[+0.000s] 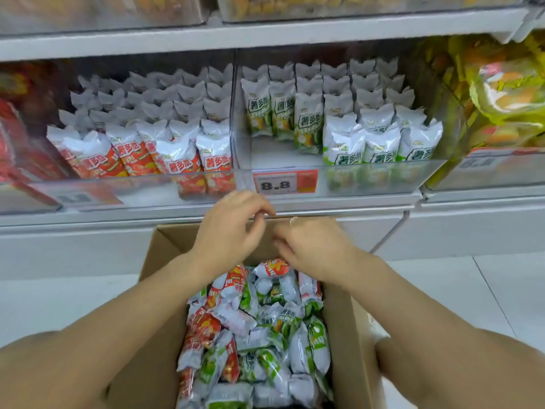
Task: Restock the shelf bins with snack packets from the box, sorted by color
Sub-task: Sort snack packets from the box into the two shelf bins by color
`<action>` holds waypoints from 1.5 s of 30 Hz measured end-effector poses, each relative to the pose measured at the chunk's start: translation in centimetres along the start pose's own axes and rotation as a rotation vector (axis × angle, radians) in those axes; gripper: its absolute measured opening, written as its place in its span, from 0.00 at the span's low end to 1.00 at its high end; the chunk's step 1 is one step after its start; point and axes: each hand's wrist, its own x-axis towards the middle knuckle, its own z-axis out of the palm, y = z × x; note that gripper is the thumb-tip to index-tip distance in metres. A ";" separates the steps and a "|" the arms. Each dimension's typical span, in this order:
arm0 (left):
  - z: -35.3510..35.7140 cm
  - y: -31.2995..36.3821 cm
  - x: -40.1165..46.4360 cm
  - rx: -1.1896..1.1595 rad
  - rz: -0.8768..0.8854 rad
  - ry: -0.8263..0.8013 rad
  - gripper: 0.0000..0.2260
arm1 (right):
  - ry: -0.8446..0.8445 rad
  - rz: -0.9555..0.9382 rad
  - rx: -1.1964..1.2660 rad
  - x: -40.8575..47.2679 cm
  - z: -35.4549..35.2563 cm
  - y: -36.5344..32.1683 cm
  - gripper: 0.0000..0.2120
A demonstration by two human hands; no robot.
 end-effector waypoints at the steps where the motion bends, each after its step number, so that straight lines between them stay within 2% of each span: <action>1: 0.3 -1.1 -1.9 0.005 -0.083 -0.086 0.10 | -0.127 -0.001 -0.004 -0.2 1.9 -0.7 0.14; 4: 1.7 -5.4 -7.1 0.175 -0.323 -0.450 0.09 | -0.504 0.024 -0.051 -1.1 8.2 -2.3 0.13; 6: 2.3 -8.0 -9.6 0.292 -0.495 -0.695 0.11 | -0.688 0.104 -0.049 -2.2 12.7 -2.4 0.12; 10: 4.0 -10.6 -12.9 0.280 -0.734 -0.933 0.14 | -0.855 0.437 0.237 -5.0 18.5 -2.9 0.14; 13: 6.2 -11.7 -13.8 0.186 -0.864 -0.964 0.16 | -0.807 0.775 0.569 -5.4 21.8 -3.5 0.16; 16: 7.7 -12.9 -13.8 0.164 -0.971 -0.831 0.10 | -0.598 1.186 0.949 -4.0 24.0 -3.6 0.17; 18: 8.4 -13.2 -14.0 0.140 -1.063 -0.812 0.08 | -0.559 1.399 1.160 -2.9 24.8 -3.3 0.19; 19: 8.7 -13.1 -14.3 0.081 -1.128 -0.873 0.09 | -0.571 1.459 1.224 -2.5 25.0 -3.3 0.21; 22: 9.7 -11.4 -16.7 -0.131 -1.281 -1.275 0.19 | -0.572 1.551 1.326 -1.8 26.1 -3.4 0.29; 24: 11.0 -10.6 -19.3 -0.076 -1.244 -1.348 0.30 | -0.530 1.596 1.303 -1.4 27.2 -3.8 0.37; 26: 12.2 -10.1 -21.7 0.048 -1.185 -1.322 0.37 | -0.488 1.602 1.210 -1.6 28.8 -4.1 0.48; 28: 12.9 -9.6 -23.0 0.171 -1.096 -1.285 0.36 | -0.427 1.583 1.136 -1.8 30.1 -4.2 0.52; 32: 12.7 -8.9 -22.6 0.293 -0.799 -1.269 0.32 | -0.504 1.568 1.067 -1.4 28.2 -5.5 0.49; 34: 12.3 -8.8 -22.1 0.237 -0.732 -1.310 0.33 | -0.435 1.536 1.131 -1.9 27.8 -6.1 0.46; 36: 11.8 -8.6 -21.6 0.059 -0.815 -1.251 0.32 | -0.401 1.504 1.228 -2.4 26.9 -6.8 0.45; 38: 10.8 -7.7 -21.1 -0.317 -1.124 -1.034 0.31 | -0.484 1.394 1.333 -3.1 25.5 -7.5 0.38; 40: 9.7 -6.5 -20.3 -0.725 -1.395 -0.777 0.33 | -0.579 1.326 1.452 -3.5 23.7 -7.9 0.28; 42: 8.8 -5.5 -19.6 -0.948 -1.464 -0.598 0.30 | -0.596 1.268 1.593 -3.9 21.7 -8.0 0.21; 43: 8.2 -5.0 -19.2 -1.017 -1.437 -0.528 0.26 | -0.560 1.249 1.656 -4.1 20.9 -7.9 0.23; 45: 6.9 -3.7 -18.2 -1.166 -1.368 -0.392 0.17 | -0.453 1.213 1.743 -4.3 19.2 -7.8 0.37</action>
